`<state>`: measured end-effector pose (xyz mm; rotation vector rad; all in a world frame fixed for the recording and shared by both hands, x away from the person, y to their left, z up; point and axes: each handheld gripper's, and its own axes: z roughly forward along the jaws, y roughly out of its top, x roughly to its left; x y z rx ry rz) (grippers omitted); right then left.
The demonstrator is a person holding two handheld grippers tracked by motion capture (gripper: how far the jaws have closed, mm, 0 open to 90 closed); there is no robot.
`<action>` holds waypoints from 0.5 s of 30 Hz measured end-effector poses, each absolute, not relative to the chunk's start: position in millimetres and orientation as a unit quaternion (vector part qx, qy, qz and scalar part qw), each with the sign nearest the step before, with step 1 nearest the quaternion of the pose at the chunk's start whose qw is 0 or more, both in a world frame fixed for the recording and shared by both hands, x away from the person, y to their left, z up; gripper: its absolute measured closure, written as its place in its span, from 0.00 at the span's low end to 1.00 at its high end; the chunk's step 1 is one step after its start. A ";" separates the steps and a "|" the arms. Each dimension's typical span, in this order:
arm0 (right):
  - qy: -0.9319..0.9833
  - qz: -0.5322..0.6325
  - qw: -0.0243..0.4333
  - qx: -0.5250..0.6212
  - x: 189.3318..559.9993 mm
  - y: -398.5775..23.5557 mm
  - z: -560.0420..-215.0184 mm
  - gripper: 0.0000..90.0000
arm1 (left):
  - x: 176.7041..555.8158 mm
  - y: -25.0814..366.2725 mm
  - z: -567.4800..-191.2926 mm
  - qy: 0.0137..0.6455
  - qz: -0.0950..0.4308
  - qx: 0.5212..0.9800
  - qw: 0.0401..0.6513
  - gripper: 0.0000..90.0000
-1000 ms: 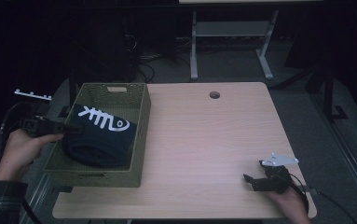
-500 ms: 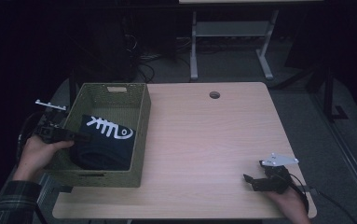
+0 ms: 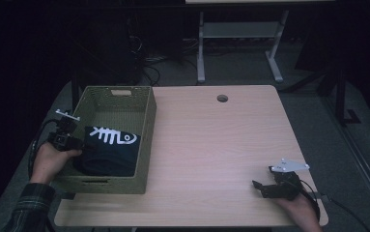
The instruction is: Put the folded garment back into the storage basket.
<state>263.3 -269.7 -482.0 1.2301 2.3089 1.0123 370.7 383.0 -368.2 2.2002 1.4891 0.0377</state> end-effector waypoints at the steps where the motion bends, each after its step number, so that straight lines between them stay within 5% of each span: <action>1: 0.812 0.356 0.167 0.432 263.3 -269.7 -482.0 0.15 | 371.5 383.2 -370.2 0.544 0.017 0.806 0.232 0.77; 9: 0.811 0.356 0.167 0.432 263.3 -269.7 -482.0 0.15 | 374.5 384.5 -380.5 0.550 0.027 0.807 0.216 0.74; 15: 0.812 0.356 0.167 0.432 263.3 -269.7 -482.0 0.15 | 372.3 391.4 -373.1 0.555 0.041 0.800 0.225 0.59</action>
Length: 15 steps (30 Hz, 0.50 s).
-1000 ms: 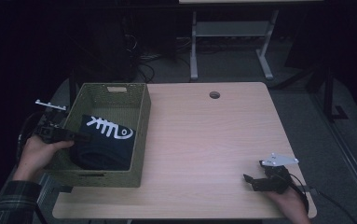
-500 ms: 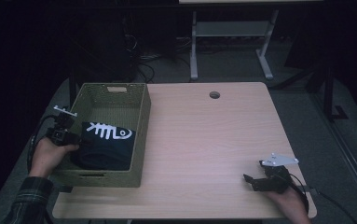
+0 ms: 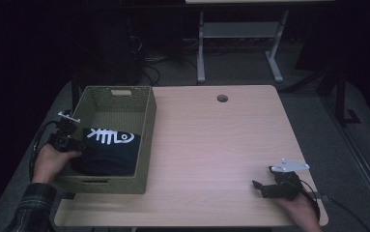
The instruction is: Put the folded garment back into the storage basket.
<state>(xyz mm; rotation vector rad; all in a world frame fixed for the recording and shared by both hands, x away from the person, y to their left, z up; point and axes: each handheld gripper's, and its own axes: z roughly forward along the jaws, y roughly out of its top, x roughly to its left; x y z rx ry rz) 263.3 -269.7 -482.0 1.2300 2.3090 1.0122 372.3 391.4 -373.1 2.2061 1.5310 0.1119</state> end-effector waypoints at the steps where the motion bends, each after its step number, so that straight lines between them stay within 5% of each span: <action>1: 0.811 0.356 0.167 0.432 263.3 -269.7 -482.0 0.15 | 371.6 392.7 -370.2 0.556 0.043 0.799 0.226 0.56; 15: 0.812 0.356 0.167 0.432 263.3 -269.6 -482.0 0.15 | 359.0 389.9 -337.0 0.536 0.087 0.793 0.277 0.29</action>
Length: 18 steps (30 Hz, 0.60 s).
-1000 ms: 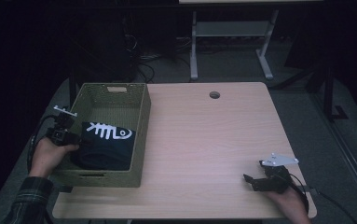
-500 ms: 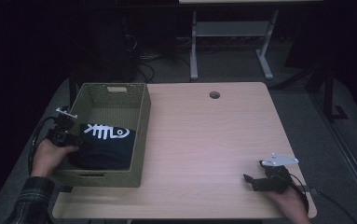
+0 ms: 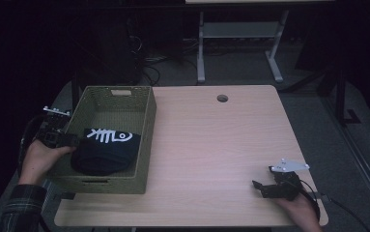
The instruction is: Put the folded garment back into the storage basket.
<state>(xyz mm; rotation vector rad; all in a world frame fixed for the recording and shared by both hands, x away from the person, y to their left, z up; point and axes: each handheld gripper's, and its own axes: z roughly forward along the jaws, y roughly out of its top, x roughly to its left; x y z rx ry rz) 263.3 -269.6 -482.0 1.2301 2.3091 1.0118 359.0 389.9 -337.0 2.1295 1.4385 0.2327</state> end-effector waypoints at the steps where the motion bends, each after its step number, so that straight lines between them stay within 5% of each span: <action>1: 0.812 0.356 0.167 0.432 263.3 -269.6 -482.0 0.15 | 358.9 387.5 -335.3 0.533 0.088 0.793 0.282 0.26; 10: 0.812 0.356 0.168 0.432 263.3 -269.7 -482.1 0.15 | 361.4 362.9 -326.6 0.506 0.107 0.803 0.296 0.15; 18: 0.812 0.356 0.168 0.432 263.3 -269.6 -482.1 0.15 | 366.3 338.9 -325.5 0.481 0.110 0.815 0.302 0.15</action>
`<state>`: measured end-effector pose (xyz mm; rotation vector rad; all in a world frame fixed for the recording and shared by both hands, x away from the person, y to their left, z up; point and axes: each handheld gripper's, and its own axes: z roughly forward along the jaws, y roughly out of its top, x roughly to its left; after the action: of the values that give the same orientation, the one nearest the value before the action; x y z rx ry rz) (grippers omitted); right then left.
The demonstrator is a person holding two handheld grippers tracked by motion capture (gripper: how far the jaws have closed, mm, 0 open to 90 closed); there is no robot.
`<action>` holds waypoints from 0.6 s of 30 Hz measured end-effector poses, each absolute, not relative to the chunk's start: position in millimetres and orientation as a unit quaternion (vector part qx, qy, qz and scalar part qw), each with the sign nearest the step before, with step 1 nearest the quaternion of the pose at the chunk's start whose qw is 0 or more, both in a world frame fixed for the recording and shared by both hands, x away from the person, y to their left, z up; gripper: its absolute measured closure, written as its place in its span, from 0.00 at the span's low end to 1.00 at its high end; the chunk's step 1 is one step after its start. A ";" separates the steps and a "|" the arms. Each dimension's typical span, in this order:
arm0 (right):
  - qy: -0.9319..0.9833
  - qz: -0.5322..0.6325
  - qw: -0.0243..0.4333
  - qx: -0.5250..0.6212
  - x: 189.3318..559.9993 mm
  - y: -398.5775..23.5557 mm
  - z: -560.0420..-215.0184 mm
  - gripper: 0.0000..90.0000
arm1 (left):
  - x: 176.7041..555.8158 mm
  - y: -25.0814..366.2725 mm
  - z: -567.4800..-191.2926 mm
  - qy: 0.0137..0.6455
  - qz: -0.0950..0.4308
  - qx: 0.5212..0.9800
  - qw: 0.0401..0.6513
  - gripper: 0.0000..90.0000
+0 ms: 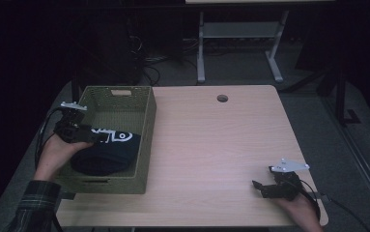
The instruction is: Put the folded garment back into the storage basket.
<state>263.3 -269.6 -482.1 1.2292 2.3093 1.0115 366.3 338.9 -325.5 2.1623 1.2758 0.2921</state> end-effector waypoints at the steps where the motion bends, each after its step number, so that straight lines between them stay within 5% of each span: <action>1: 0.812 0.355 0.167 0.432 263.3 -269.6 -482.1 0.15 | 366.7 335.9 -324.9 0.479 0.111 0.816 0.304 0.15; 18: 0.813 0.356 0.169 0.429 263.6 -269.7 -482.2 0.15 | 361.5 281.9 -316.7 0.433 0.107 0.827 0.343 0.15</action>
<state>263.6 -269.7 -482.2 1.2193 2.3112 1.0122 361.5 281.9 -316.7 2.1485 1.1264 0.2775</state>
